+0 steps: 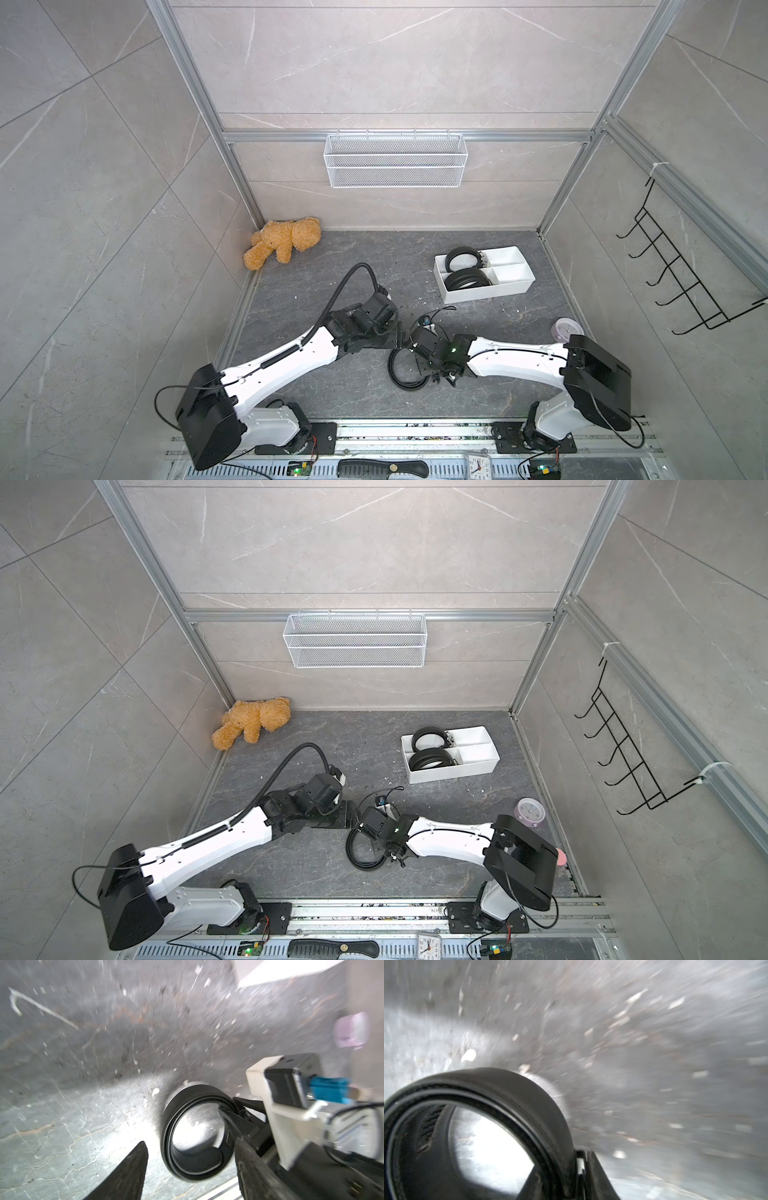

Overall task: Place the belts into the storage roll
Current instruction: Pick up the belt from the center of the board.

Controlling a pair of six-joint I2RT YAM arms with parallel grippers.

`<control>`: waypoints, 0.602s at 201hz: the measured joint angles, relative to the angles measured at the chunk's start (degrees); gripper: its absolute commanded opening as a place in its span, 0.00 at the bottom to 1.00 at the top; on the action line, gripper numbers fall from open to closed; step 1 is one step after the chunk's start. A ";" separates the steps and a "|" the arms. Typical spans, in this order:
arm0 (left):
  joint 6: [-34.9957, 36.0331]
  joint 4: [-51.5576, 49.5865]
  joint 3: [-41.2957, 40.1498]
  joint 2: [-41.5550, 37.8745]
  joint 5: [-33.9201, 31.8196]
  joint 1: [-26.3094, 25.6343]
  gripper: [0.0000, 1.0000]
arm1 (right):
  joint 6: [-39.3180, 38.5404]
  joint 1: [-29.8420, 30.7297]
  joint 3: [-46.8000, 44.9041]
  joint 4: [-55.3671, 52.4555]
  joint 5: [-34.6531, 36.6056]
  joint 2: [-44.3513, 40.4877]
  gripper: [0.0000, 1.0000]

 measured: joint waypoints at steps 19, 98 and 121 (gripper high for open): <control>0.26 -0.50 0.35 -3.48 -0.26 2.14 0.69 | -1.44 -1.46 0.04 -1.14 4.07 -3.98 0.00; 2.14 -2.29 -5.60 -5.18 0.57 9.09 0.72 | -18.23 -19.08 1.64 -1.62 15.32 -19.17 0.00; 2.36 -1.38 -6.62 -2.99 1.88 9.18 0.74 | -24.13 -26.77 4.33 1.73 16.70 -19.04 0.00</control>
